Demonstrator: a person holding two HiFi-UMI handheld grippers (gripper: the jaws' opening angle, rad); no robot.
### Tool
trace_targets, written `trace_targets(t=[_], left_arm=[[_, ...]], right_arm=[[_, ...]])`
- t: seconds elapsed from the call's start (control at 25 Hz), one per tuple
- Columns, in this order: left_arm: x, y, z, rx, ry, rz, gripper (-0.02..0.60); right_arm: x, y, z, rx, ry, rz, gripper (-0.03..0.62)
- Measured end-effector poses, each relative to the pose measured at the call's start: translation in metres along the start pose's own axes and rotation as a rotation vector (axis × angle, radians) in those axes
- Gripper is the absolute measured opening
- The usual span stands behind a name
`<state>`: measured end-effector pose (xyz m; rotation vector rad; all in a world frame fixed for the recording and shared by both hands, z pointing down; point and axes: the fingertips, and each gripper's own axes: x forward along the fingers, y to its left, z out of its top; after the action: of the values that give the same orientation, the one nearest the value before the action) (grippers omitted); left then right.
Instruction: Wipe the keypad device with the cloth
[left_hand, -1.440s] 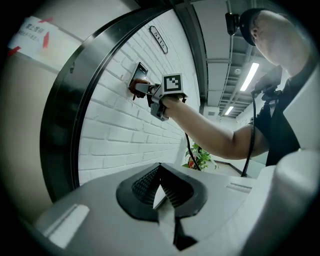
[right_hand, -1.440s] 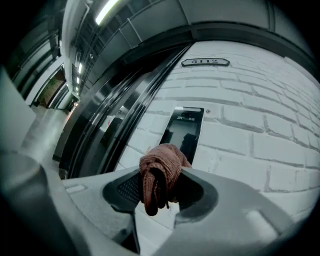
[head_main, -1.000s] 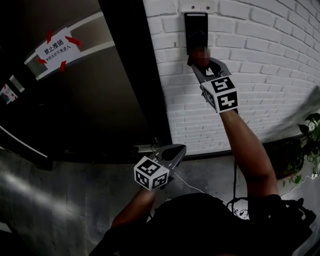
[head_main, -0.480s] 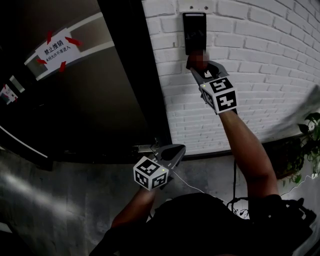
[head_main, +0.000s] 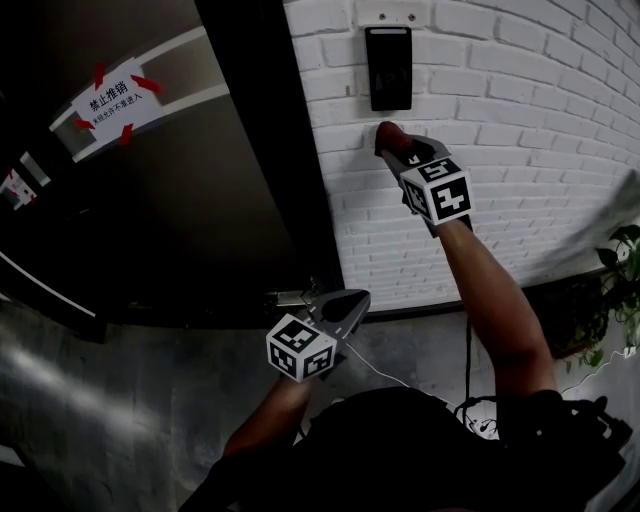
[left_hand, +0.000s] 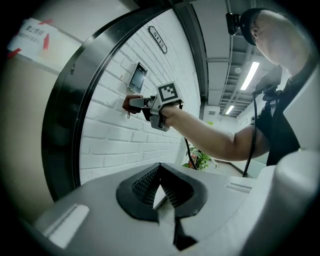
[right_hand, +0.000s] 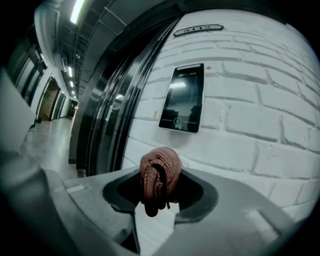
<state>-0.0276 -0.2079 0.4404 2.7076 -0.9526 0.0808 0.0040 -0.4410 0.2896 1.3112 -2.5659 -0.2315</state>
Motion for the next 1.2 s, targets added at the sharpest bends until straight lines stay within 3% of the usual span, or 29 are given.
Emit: trace_targets(t=[0.4,0.6,0.8,1.2], left_arm=[[0.001,0.004,-0.001,-0.004,0.001,-0.002,0.017],[0.001,0.006,0.001,-0.008,-0.001,-0.004,0.017],[-0.001,0.006,0.002,-0.007,-0.003,-0.001,0.017],[-0.011,0.011,0.000,-0.009,-0.009,0.026,0.017]], right_arm=[[-0.015,0.009,0.012,-0.003,-0.042,0.018,0.143],[-0.047,0.009,0.067,-0.038,-0.203,-0.017,0.143],[-0.069,0.002,0.130,-0.140,-0.350,-0.086,0.143],[-0.062,-0.036,0.195,-0.211,-0.383,-0.193,0.143]])
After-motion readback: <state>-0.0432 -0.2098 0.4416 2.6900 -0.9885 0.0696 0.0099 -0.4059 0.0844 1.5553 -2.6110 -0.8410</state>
